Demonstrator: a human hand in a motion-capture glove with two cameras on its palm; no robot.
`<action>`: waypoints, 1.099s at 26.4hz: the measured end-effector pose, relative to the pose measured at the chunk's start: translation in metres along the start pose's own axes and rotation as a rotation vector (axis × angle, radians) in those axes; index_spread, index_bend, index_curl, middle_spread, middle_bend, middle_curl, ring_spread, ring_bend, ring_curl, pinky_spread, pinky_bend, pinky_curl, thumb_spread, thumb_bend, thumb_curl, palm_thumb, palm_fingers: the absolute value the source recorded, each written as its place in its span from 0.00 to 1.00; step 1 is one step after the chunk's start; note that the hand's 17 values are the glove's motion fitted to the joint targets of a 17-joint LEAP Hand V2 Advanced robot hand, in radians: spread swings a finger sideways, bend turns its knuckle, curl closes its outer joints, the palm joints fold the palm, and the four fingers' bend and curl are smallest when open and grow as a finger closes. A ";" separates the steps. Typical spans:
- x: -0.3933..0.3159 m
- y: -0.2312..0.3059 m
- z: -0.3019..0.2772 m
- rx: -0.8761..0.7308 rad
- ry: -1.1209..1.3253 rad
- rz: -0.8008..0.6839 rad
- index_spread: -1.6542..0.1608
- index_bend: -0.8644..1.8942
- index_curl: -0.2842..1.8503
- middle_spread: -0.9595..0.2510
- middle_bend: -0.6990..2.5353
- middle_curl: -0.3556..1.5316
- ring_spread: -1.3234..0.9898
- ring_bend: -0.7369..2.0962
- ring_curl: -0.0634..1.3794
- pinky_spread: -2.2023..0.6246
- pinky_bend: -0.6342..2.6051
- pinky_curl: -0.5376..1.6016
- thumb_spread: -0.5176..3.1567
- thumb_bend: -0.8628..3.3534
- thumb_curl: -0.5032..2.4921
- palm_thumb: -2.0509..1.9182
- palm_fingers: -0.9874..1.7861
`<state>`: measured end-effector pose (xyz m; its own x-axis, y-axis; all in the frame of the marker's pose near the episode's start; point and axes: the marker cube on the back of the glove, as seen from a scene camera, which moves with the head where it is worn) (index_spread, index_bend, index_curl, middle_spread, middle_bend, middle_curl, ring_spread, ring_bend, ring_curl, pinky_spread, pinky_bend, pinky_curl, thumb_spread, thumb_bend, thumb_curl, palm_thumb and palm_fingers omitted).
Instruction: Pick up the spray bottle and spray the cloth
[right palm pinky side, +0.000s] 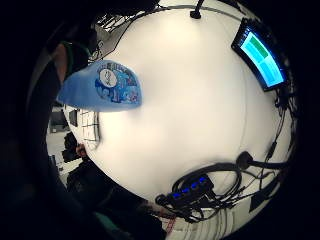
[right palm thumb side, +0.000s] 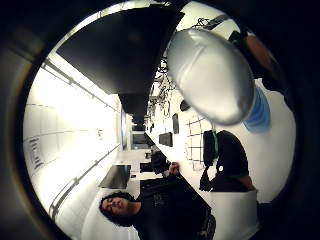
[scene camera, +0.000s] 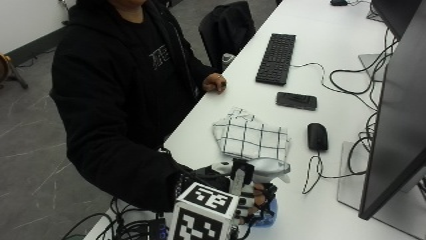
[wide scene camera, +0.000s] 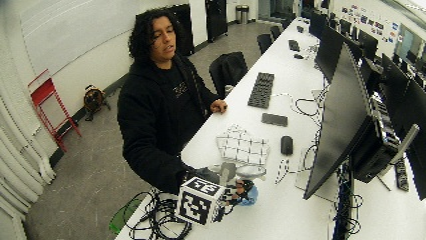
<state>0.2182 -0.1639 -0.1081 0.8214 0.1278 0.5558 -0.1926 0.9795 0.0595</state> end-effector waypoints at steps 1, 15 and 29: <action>0.001 -0.003 0.003 -0.009 -0.025 -0.005 0.72 0.36 0.24 0.68 0.30 0.39 0.49 0.41 0.28 0.81 0.29 0.41 0.45 0.22 0.31 0.72 0.65; 0.004 -0.038 0.025 0.141 -0.375 -0.070 0.73 0.37 0.27 0.63 0.31 0.40 0.47 0.42 0.30 0.76 0.26 0.40 0.39 0.20 0.33 0.74 0.78; 0.000 -0.050 0.047 0.621 -0.346 -0.069 0.75 0.40 0.32 0.61 0.39 0.46 0.48 0.50 0.37 0.68 0.33 0.44 0.29 0.20 0.37 0.75 0.89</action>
<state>0.2022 -0.2202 -0.0717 0.6454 -0.0890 0.7587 -0.5011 0.7003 0.5084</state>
